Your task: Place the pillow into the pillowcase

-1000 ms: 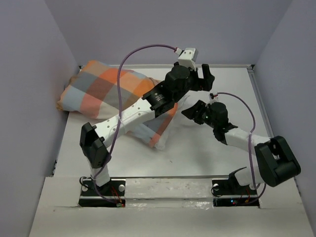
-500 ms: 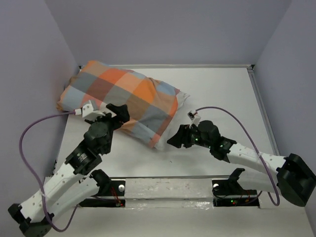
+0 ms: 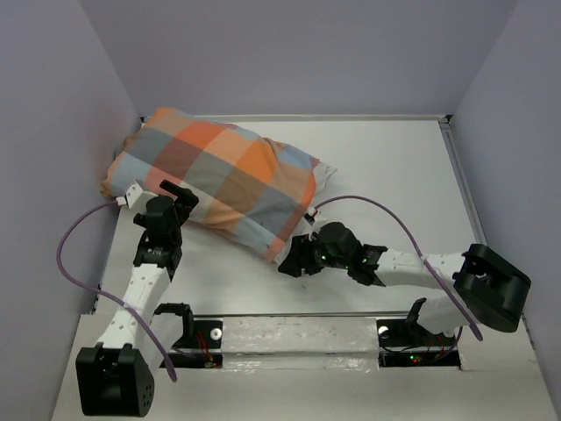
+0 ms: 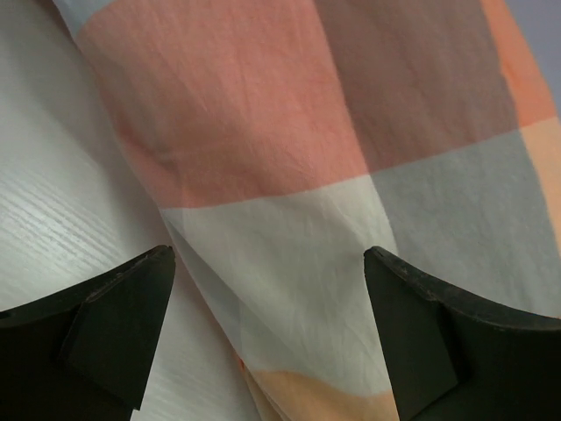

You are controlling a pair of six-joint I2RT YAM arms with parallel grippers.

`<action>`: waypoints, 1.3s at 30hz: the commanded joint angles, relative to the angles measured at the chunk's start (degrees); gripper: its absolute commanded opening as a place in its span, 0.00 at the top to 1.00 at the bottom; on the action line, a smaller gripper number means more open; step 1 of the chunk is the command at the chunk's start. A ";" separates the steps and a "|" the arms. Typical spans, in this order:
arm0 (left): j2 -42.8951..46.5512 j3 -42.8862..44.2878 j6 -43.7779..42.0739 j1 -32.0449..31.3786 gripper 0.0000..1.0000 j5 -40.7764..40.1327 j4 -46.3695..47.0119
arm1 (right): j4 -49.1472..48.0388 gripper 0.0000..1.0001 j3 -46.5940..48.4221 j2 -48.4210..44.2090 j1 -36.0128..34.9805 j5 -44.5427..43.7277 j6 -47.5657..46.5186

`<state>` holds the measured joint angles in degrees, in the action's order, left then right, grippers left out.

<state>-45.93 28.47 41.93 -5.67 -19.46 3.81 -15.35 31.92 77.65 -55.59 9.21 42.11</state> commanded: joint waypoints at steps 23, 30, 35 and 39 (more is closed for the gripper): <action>17.61 9.48 -5.28 9.01 1.00 9.71 6.66 | 21.13 1.00 19.10 -9.17 -21.64 -8.77 -10.11; 11.85 27.85 -10.90 9.01 1.00 14.97 -0.91 | 26.08 1.00 26.17 -20.24 -24.39 -11.38 -9.59; -5.96 35.16 -14.67 5.61 0.92 20.87 -2.67 | 25.47 1.00 22.15 -25.26 -8.12 -11.35 -5.82; -21.44 42.18 -20.21 -9.42 0.26 10.34 -2.23 | 22.22 1.00 16.60 -18.96 9.25 3.95 -3.44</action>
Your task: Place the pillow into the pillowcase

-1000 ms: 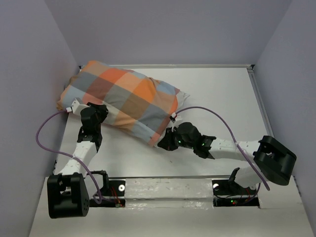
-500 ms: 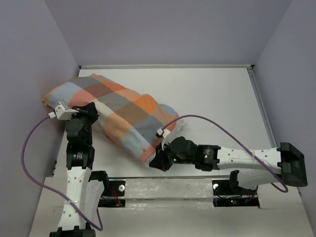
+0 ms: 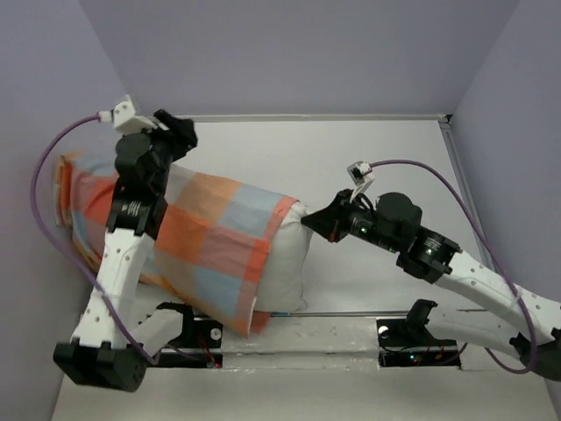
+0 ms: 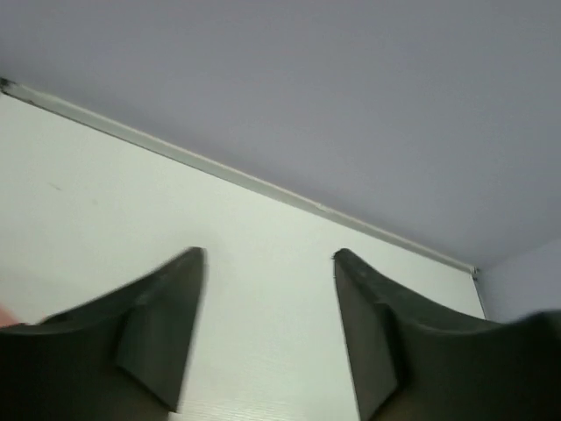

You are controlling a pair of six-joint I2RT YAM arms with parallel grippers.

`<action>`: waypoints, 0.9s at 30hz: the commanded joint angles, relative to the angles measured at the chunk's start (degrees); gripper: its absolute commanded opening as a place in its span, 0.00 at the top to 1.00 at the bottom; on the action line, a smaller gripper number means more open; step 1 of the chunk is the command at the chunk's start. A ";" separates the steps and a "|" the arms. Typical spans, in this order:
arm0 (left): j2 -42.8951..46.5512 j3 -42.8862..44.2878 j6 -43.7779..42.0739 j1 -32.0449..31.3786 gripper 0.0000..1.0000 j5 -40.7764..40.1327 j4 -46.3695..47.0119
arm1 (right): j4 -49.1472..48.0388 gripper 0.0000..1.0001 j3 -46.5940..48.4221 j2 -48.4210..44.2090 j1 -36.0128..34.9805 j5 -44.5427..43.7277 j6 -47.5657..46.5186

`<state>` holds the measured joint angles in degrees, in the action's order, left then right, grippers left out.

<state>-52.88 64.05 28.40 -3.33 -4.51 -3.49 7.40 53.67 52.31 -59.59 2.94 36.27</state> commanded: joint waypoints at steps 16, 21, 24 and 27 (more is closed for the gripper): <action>-28.69 27.11 -20.49 -46.40 0.11 -19.99 -1.78 | -12.50 0.41 1.00 26.71 44.48 16.04 3.90; -24.29 13.50 -21.81 -51.76 0.11 -23.79 -4.77 | -11.62 0.30 -5.93 19.25 44.48 17.28 1.26; -22.88 7.78 -22.33 -56.32 0.12 -25.10 -6.27 | -10.74 0.33 -11.89 10.65 44.48 15.61 -0.67; -23.49 6.08 -23.74 -60.02 0.13 -25.28 -6.79 | -10.74 0.42 -17.62 6.85 44.48 16.92 -0.68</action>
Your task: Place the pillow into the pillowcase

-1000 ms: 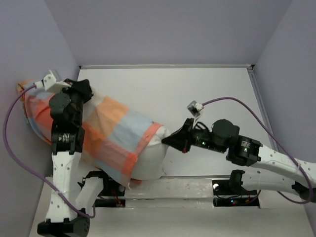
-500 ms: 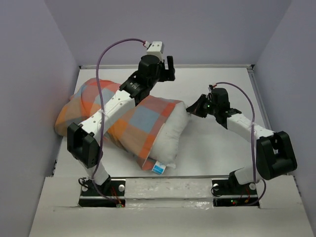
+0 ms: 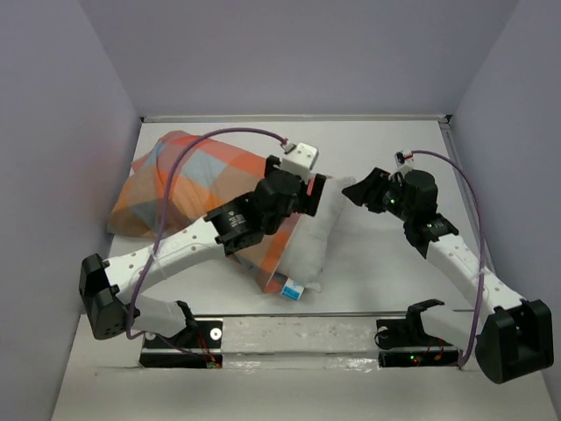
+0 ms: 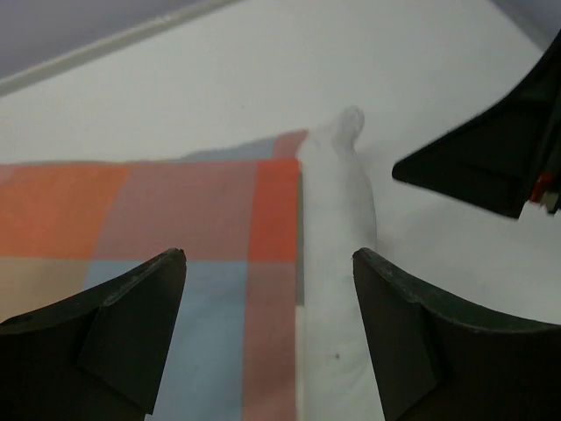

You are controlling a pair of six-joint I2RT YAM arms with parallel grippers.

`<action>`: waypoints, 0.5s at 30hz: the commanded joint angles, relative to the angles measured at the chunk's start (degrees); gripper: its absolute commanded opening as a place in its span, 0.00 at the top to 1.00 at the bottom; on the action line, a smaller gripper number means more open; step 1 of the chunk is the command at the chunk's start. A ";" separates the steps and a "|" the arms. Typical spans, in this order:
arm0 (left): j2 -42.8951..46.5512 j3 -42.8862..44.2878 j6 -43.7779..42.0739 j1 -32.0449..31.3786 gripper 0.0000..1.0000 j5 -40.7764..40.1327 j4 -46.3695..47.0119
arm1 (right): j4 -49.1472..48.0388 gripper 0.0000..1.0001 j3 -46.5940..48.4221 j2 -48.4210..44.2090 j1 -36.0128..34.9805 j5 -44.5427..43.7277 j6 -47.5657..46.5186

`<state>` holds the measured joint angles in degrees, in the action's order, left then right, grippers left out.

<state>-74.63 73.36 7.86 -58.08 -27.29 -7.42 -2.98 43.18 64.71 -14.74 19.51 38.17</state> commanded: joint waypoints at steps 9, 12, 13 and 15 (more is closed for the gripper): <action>-11.67 1.34 -9.35 -6.08 0.13 -6.71 -3.04 | -0.27 0.50 -15.40 -15.14 -0.37 5.80 -2.31; -15.18 2.92 -10.75 -5.73 0.16 -12.17 -3.13 | -1.41 0.44 -16.55 -14.26 -0.37 8.44 -1.96; -16.06 3.27 -11.19 -5.38 0.16 -12.61 -3.13 | -1.59 0.40 -16.72 -14.00 -0.98 8.96 -1.96; -18.44 4.07 -11.29 -4.41 0.19 -14.19 -2.95 | -2.55 0.36 -17.07 -13.38 -0.99 9.06 -1.87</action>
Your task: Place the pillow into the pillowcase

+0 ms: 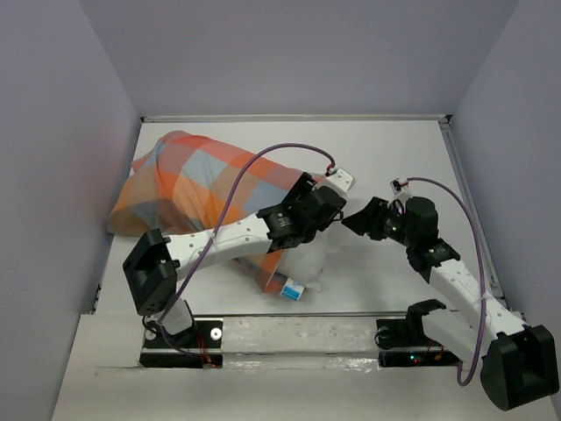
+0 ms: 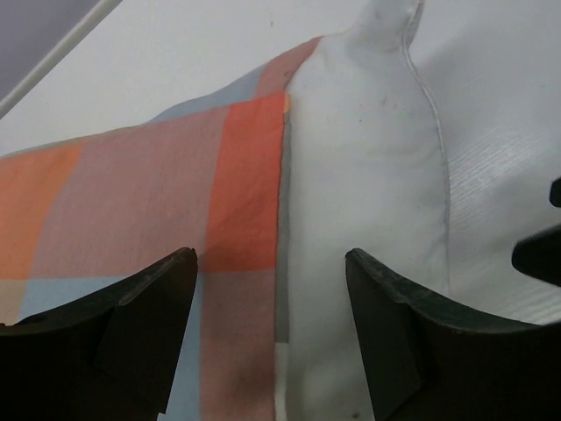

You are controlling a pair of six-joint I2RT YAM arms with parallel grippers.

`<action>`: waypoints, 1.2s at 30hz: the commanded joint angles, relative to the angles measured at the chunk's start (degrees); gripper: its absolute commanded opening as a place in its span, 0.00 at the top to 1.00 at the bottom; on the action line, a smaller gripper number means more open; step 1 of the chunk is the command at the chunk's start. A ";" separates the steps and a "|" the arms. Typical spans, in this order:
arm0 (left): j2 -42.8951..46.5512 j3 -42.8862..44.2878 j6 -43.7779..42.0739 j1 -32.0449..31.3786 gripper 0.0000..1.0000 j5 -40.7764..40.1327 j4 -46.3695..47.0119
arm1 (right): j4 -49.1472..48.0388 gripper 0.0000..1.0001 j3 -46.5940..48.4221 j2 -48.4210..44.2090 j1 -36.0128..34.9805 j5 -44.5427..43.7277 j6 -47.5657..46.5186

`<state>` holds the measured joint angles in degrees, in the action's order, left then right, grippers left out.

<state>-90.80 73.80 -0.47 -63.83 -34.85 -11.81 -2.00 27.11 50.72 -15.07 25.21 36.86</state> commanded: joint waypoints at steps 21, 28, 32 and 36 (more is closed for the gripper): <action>-2.10 11.54 9.58 5.91 1.00 11.44 14.17 | -37.40 0.49 6.38 28.37 -14.72 -1.49 6.99; -1.48 14.88 25.59 11.98 1.00 28.94 22.95 | -54.06 1.00 2.24 35.05 -22.46 -2.37 11.48; -2.36 19.80 32.79 11.55 1.00 36.49 24.55 | -56.61 1.00 3.91 38.92 -22.46 1.68 13.05; -5.07 25.93 37.19 5.66 1.00 36.44 27.36 | -54.95 1.00 8.82 43.74 -22.46 1.24 12.62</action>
<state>-96.68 90.63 26.65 -50.76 -8.01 1.28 -49.28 29.71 90.76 -37.36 25.93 48.47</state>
